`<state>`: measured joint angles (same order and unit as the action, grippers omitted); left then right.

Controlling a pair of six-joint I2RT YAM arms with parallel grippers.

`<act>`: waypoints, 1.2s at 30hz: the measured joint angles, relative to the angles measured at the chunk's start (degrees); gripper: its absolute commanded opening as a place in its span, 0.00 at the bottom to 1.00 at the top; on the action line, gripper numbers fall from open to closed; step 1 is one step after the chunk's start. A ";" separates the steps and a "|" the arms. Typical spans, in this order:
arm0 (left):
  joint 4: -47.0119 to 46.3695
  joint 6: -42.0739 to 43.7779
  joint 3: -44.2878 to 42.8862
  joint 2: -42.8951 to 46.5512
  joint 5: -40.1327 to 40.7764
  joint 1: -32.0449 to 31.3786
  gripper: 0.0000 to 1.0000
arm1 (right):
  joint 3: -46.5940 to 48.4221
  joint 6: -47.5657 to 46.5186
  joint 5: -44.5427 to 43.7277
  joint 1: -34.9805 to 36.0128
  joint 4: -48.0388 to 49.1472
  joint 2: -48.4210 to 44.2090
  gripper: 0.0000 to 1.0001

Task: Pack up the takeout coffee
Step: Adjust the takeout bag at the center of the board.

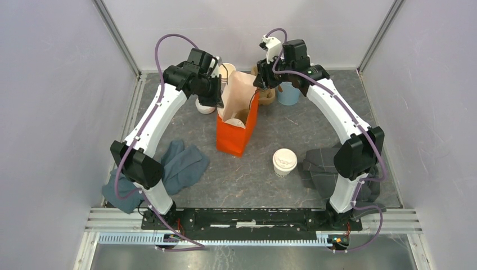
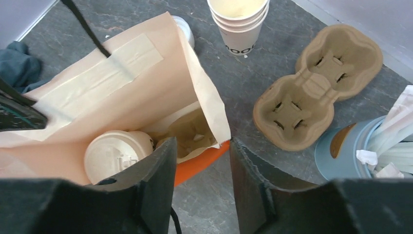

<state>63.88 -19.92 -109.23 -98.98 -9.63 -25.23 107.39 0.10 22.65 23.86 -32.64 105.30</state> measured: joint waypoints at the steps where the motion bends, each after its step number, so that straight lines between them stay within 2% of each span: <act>1: 0.28 0.55 0.00 0.00 0.26 0.00 0.02 | -0.46 -0.20 -0.44 0.00 0.39 0.00 0.40; 4: 0.46 2.08 0.00 0.00 0.37 0.00 0.02 | -1.38 -0.68 -1.64 -0.02 1.62 0.00 0.32; 7: 0.44 2.60 0.00 0.00 0.37 0.00 0.02 | -1.95 -0.55 -2.23 -0.02 2.10 -0.24 0.30; 13: 0.55 3.02 -0.96 0.00 2.32 -0.02 0.05 | -7.58 4.22 -2.25 0.02 2.58 -4.76 0.31; 14: 0.61 2.99 -1.31 -0.07 3.26 -0.02 0.09 | -9.99 6.01 -2.12 0.17 2.99 -6.62 0.31; 15: 0.76 2.99 -1.90 -0.31 3.89 -0.02 0.19 | -12.52 8.11 -2.05 0.63 3.37 -8.70 0.33; 17: 0.81 2.80 -3.37 -1.09 5.81 -0.04 0.48 | -15.76 11.41 -2.51 2.29 3.78 -11.69 0.38; 18: 0.92 2.78 -4.09 -1.62 6.75 -0.04 0.57 | -16.98 12.87 -3.02 3.32 3.91 -12.90 0.41; 19: 1.25 2.25 -5.27 -2.34 8.13 -0.02 0.65 | -18.49 14.56 -3.67 4.83 4.17 -14.43 0.44; 23: 3.69 0.90 -8.81 -3.61 13.49 0.04 0.82 | -22.73 19.17 -6.05 8.92 4.61 -19.87 0.65; 26: 5.86 -0.87 -9.31 -2.03 17.31 0.04 0.89 | -22.18 19.74 -8.90 8.57 4.04 -21.94 0.83; 27: 6.67 -1.75 -8.94 -0.90 18.78 0.02 0.93 | -21.33 19.54 -10.01 8.22 3.72 -22.12 0.96; 33: 11.80 -6.86 -5.44 8.28 24.79 0.04 0.99 | -16.74 16.41 -14.84 6.56 1.07 -22.27 0.98; 36: 13.97 -9.60 -5.44 11.15 26.45 0.02 1.00 | -16.70 15.04 -16.70 5.64 0.15 -23.45 0.98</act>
<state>77.84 -29.52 -114.67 -87.83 16.82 -25.21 90.70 15.14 5.96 29.50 -32.49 81.84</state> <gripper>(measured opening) 0.993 0.979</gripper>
